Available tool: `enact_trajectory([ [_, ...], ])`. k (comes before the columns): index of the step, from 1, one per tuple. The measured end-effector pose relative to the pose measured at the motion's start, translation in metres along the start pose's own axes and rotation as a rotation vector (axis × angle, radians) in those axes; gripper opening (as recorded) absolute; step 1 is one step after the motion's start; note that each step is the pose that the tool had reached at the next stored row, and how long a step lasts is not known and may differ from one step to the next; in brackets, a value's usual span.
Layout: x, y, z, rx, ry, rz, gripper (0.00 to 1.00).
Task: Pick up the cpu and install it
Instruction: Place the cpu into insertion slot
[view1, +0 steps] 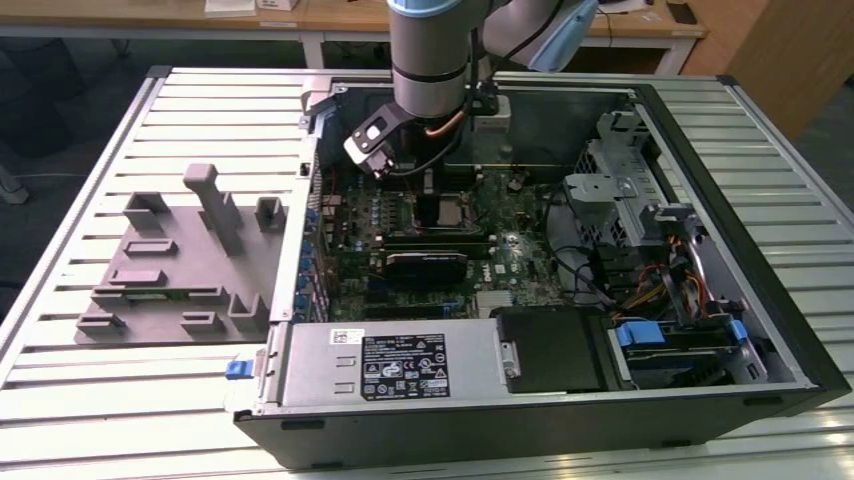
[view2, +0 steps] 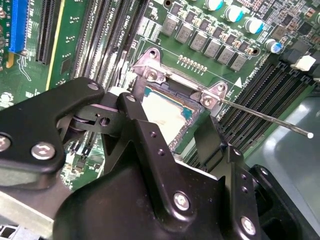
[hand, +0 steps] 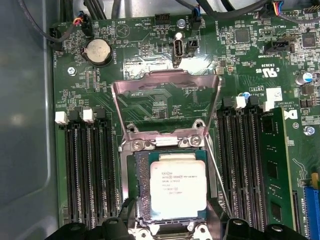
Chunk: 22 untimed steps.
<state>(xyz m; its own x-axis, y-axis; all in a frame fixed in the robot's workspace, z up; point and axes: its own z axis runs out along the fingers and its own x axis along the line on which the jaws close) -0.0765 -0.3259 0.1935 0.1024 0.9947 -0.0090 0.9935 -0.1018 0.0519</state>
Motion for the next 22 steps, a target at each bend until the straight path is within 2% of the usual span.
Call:
enact_trajectory([
  [3,0.0004,0.0002,0.0,0.0008,0.0044,0.0,0.66],
  [12,0.0007,0.0029,-0.0017,0.0019,0.0047,0.0,0.66],
  [22,0.0021,0.0162,-0.0011,0.0033,0.0034,0.006,0.66],
])
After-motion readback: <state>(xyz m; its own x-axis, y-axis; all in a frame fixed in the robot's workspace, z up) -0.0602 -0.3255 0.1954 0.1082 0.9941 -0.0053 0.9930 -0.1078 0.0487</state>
